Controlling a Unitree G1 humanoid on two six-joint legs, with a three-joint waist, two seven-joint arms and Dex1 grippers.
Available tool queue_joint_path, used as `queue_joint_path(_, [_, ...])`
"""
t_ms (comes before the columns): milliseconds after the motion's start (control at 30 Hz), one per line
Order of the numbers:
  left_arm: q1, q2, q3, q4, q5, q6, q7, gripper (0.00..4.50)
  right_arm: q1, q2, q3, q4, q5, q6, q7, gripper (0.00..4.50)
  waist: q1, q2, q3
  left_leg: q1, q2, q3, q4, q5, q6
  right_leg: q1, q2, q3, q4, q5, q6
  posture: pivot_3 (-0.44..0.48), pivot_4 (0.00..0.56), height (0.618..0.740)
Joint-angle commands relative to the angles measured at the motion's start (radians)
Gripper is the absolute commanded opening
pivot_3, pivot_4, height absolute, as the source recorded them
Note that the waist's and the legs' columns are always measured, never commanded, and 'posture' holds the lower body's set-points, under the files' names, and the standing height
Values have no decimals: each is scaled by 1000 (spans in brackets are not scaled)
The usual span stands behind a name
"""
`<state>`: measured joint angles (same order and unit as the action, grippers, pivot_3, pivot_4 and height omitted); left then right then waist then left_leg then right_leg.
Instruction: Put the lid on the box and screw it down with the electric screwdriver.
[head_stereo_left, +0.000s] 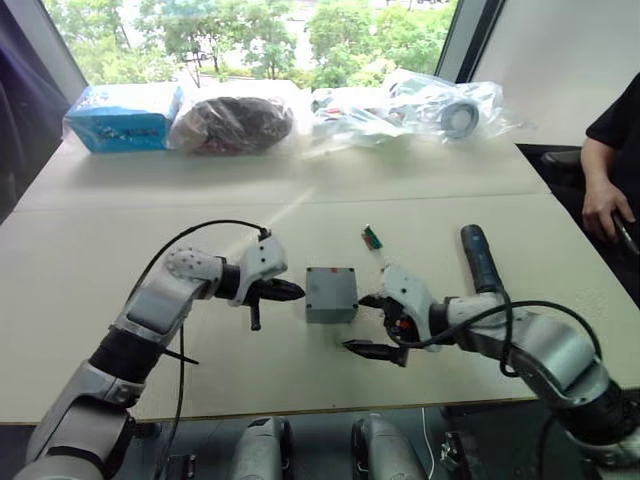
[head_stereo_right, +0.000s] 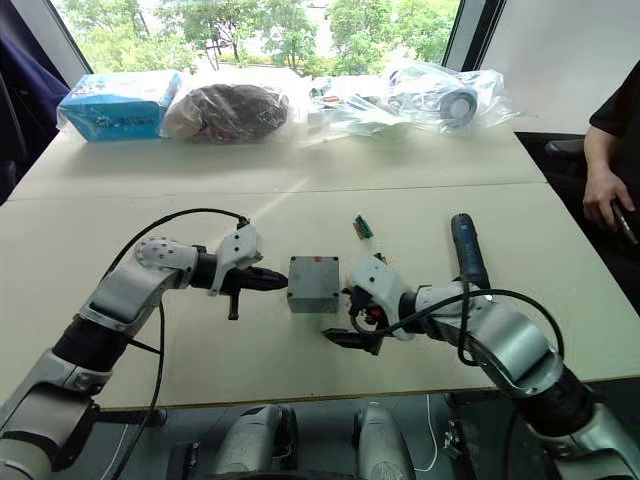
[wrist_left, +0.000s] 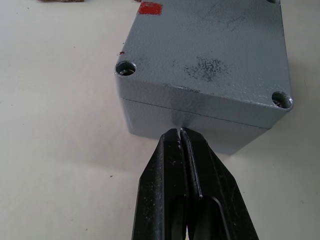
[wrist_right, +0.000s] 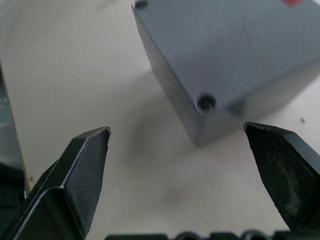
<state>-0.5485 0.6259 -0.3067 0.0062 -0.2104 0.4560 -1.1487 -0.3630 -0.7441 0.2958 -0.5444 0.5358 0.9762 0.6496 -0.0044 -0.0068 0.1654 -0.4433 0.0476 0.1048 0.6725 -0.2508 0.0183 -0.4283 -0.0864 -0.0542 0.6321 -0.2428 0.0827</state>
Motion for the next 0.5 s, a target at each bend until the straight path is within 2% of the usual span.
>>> queue_joint_path(33, [-32, -22, -4, 22, 20, -45, 1, 0, -15, 37, -12, -26, 12, 8, 0, 4454, 1, 0, 0, 0, 0, 0, 1, 0, 0, 0, 0, 0, 0, 0, 0, 0, 150, 740])
queue_joint_path(367, [-122, -117, 6, 177, 80, -119, 49, 0, 4, 63, -55, -100, 92, 112, 14, 4454, 18, 0, 0, -1, 0, 0, 3, 0, 0, 1, 0, 0, 1, 0, 0, 0, 150, 740])
queue_joint_path(500, [-129, -79, 33, 224, 102, -152, 38, 0, 16, 4, -117, -162, 118, 137, 25, 4454, 16, 0, 0, -1, 0, -1, 5, -1, 1, 1, 0, -1, 2, 0, 0, 0, 150, 740])
